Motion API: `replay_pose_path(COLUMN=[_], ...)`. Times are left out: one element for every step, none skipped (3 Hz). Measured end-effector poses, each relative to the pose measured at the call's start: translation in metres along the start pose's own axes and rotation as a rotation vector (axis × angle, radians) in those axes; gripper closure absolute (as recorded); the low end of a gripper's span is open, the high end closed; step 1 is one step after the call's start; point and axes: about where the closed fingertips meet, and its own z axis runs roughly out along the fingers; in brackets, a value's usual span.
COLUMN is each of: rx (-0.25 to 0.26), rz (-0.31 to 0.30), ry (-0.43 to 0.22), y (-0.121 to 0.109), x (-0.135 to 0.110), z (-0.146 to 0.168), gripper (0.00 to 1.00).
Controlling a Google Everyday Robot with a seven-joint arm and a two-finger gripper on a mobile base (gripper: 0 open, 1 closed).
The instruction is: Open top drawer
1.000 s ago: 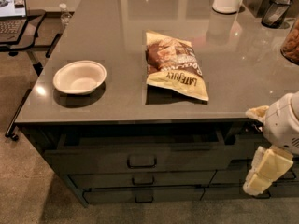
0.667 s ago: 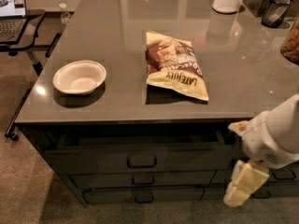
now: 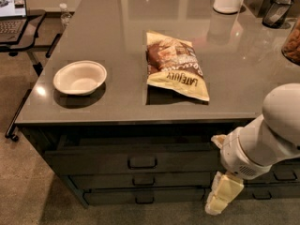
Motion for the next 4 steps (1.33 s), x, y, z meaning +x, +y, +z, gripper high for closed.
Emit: replay_pose_path(rx=[-0.012,-0.013,-0.008,-0.011], rz=[-0.001,0.004,0.006,-0.001], ry=[-0.001,-0.005,-0.013,-0.019], y=[0.001,-0.005,-0.016,-0.025], x=[-0.002,-0.003,-0.004,-0.007], z=[0.018,0.035,0.048,0.063], gripper=[0.0,0.0,0.0,0.0])
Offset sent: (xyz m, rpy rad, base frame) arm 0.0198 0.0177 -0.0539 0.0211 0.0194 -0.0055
